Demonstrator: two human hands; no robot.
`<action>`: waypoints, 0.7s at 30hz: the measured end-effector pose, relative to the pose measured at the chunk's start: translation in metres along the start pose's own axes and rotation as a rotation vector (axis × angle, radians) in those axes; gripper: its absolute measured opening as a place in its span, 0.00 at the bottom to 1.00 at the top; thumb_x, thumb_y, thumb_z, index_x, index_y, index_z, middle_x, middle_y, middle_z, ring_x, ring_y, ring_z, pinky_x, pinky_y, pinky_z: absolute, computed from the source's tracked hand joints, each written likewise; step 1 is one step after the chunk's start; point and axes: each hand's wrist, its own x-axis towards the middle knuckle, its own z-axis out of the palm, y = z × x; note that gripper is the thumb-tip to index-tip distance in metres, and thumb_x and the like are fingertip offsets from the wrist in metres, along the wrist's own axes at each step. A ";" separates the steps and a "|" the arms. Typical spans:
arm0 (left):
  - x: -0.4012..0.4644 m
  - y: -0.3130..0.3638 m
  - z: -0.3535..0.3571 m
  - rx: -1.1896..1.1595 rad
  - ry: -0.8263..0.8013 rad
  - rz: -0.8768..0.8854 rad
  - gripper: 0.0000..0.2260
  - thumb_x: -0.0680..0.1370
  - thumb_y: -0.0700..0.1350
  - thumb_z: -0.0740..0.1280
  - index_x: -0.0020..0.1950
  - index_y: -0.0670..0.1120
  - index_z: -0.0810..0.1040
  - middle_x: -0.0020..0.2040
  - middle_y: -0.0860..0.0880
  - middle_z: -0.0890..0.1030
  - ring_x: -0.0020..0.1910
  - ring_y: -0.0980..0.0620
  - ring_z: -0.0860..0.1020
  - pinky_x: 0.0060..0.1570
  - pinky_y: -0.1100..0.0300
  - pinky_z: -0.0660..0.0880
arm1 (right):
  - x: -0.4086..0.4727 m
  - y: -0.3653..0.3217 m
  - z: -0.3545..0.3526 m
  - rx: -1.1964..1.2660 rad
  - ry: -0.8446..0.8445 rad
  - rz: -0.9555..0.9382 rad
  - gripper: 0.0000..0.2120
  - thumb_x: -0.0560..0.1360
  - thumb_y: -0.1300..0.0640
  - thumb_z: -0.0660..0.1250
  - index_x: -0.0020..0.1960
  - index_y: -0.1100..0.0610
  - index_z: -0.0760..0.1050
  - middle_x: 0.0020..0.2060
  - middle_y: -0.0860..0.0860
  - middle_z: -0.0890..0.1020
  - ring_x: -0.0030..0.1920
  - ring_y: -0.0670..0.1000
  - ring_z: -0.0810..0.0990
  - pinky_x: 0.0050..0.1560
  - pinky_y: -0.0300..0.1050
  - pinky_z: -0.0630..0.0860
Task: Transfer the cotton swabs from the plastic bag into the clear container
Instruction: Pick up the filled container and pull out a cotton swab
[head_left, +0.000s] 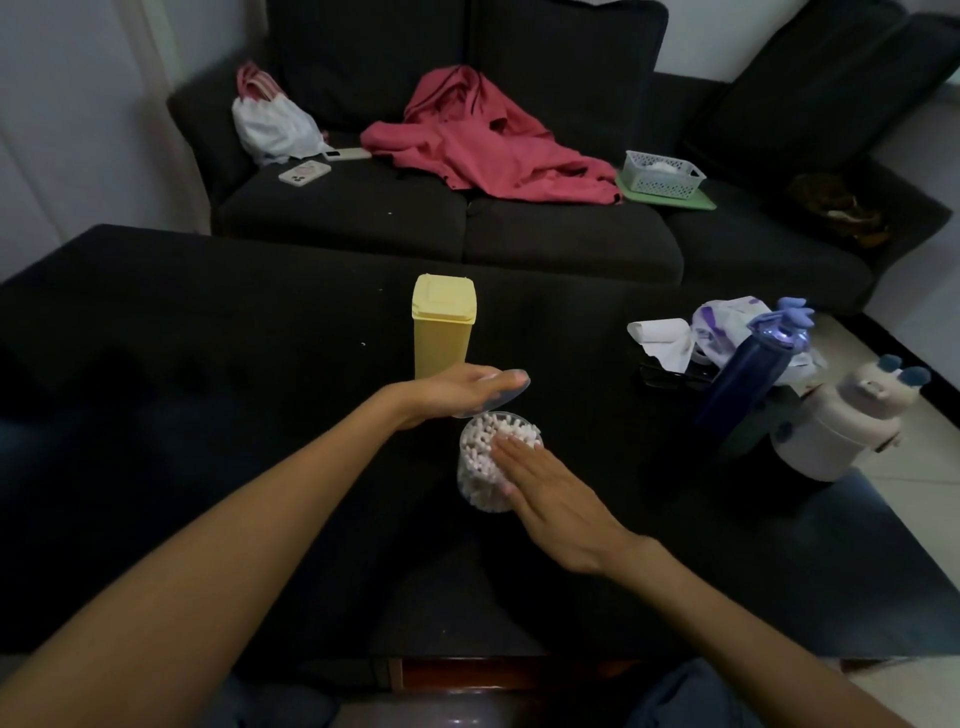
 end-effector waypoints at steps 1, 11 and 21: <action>-0.001 0.000 0.001 0.003 -0.002 0.018 0.25 0.79 0.59 0.57 0.73 0.49 0.65 0.72 0.49 0.67 0.69 0.50 0.68 0.63 0.56 0.66 | -0.004 0.004 -0.002 0.113 0.077 0.015 0.22 0.81 0.49 0.50 0.74 0.51 0.60 0.74 0.45 0.60 0.74 0.40 0.54 0.75 0.42 0.51; -0.018 -0.052 0.058 0.637 0.186 0.383 0.37 0.72 0.61 0.68 0.76 0.58 0.54 0.77 0.56 0.50 0.75 0.59 0.44 0.73 0.56 0.41 | -0.028 0.034 -0.019 0.128 0.306 0.092 0.35 0.73 0.53 0.69 0.75 0.49 0.55 0.71 0.39 0.59 0.71 0.36 0.56 0.69 0.32 0.54; -0.043 -0.089 0.061 0.930 0.622 0.698 0.18 0.71 0.44 0.71 0.61 0.46 0.78 0.60 0.47 0.80 0.59 0.52 0.79 0.58 0.54 0.77 | -0.007 0.034 0.015 -0.328 0.414 -0.201 0.22 0.75 0.46 0.61 0.67 0.52 0.70 0.65 0.53 0.75 0.68 0.50 0.70 0.71 0.50 0.59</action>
